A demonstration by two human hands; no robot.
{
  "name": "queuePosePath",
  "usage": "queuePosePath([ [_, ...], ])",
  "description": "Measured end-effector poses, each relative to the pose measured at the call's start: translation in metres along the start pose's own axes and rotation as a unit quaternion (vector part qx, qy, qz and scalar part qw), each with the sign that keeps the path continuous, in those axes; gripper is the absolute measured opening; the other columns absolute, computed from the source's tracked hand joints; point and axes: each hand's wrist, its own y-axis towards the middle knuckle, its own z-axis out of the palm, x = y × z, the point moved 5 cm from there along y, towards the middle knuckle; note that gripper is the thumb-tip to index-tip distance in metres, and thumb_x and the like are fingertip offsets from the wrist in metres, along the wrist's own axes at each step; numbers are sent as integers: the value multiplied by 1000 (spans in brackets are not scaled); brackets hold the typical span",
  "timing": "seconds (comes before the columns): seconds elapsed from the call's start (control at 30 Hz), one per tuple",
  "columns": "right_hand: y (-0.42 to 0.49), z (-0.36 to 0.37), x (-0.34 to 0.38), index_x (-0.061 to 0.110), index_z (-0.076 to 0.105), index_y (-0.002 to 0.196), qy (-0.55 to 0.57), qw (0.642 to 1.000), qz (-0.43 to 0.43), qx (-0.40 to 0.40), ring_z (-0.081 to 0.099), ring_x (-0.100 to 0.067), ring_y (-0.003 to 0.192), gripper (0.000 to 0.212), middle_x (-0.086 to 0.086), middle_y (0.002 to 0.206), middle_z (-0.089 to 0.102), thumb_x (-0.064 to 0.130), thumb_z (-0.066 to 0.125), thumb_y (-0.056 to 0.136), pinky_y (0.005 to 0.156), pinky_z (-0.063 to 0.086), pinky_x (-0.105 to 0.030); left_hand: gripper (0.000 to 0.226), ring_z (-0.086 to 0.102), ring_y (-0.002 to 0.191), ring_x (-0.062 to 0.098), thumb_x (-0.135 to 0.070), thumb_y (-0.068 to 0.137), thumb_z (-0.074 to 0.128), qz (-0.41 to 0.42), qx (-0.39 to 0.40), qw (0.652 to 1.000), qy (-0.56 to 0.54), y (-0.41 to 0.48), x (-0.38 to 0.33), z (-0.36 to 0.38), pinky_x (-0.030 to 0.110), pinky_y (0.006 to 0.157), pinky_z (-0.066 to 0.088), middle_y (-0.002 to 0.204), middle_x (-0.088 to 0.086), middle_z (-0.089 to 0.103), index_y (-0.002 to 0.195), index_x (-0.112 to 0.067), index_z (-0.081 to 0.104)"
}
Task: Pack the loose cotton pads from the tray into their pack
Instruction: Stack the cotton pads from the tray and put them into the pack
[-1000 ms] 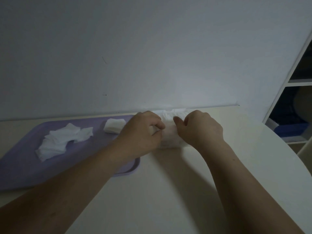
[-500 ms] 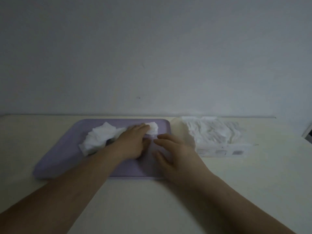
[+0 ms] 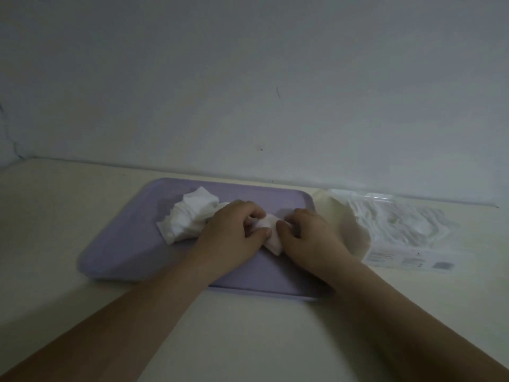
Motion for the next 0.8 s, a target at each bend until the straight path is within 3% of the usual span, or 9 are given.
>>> queuePosePath([
  [0.07,-1,1,-1,16,58,77,10,1000,-14,9,60,-27,82,34,2,79,61,48,55,89,76,47,-37,41,63,99,8,-37,85,75,-24,22,999,3,1,4,1,28,90,54,115,-7,68,123,-24,65],
  [0.17,-4,1,-2,25,57,88,40,999,-25,21,65,-21,86,34,4,86,71,57,52,78,101,46,-45,53,63,106,9,-35,86,72,-23,49,999,10,3,2,4,27,93,52,124,-7,67,136,-23,60],
  [0.23,-7,0,-3,29,52,88,78,996,-44,10,64,-13,84,26,7,86,73,52,57,77,106,42,-49,59,61,109,8,-37,84,69,-27,66,997,14,3,0,6,20,90,46,128,-9,65,141,-26,55],
  [0.4,-16,-7,3,18,55,89,186,975,-122,-24,61,-12,73,22,12,78,65,9,74,83,71,51,-32,74,58,115,-7,-52,71,68,-56,106,991,-59,-1,3,8,7,89,42,129,-20,61,142,-40,51],
  [0.5,-17,-8,3,17,58,93,208,965,-151,-47,63,-16,77,23,8,86,66,4,74,82,70,52,-27,69,60,109,-10,-50,69,72,-44,119,990,-63,0,1,7,7,85,45,121,-22,65,136,-39,57],
  [0.63,-15,-6,-2,26,60,102,265,955,-125,-51,65,-5,87,29,16,96,66,9,73,82,74,50,-19,43,67,98,-2,-43,72,78,-41,133,989,-55,-1,1,9,27,87,56,105,-16,72,113,-36,69],
  [0.73,-12,-2,-6,33,63,113,319,944,-86,-23,68,-3,96,35,13,107,70,26,73,81,84,55,-24,28,70,89,1,-44,70,71,-63,108,987,-99,-3,-1,6,33,82,58,91,-13,75,95,-32,71],
  [0.8,-10,-1,-7,23,68,108,329,940,-84,-18,70,-10,88,26,6,97,75,28,72,83,81,57,-32,29,70,84,4,-47,68,68,-58,80,986,-132,-3,-2,4,32,76,57,87,-12,75,92,-30,70],
])
